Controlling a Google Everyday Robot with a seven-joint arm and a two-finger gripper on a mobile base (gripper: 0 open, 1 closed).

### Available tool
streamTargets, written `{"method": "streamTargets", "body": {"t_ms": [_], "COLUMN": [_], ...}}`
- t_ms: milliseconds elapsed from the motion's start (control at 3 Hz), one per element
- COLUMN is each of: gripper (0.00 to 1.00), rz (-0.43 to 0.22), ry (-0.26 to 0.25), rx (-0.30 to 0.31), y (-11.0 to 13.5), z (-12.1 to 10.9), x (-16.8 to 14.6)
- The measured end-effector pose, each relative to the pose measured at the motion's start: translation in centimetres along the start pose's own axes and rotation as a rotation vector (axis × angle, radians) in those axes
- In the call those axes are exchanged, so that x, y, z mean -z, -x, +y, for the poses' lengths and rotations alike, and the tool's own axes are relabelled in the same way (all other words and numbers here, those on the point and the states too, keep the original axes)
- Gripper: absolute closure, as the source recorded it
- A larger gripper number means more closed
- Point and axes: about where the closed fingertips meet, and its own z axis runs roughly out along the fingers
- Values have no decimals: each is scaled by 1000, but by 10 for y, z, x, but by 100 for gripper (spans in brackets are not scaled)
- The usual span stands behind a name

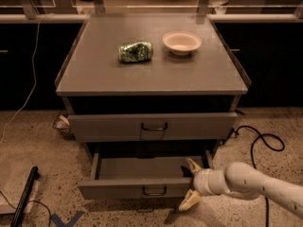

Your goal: Open middle drawer

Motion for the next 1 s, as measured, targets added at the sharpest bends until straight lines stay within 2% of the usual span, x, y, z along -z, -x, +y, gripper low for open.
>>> {"method": "streamTargets", "body": {"t_ms": [333, 667, 1000], "gripper": [0, 14, 38], "rz": [17, 17, 17], "ry": [22, 22, 22], "rx": [-39, -39, -39], "y": [-16, -15, -13], "z": [11, 11, 10], "x": [-13, -12, -11]}}
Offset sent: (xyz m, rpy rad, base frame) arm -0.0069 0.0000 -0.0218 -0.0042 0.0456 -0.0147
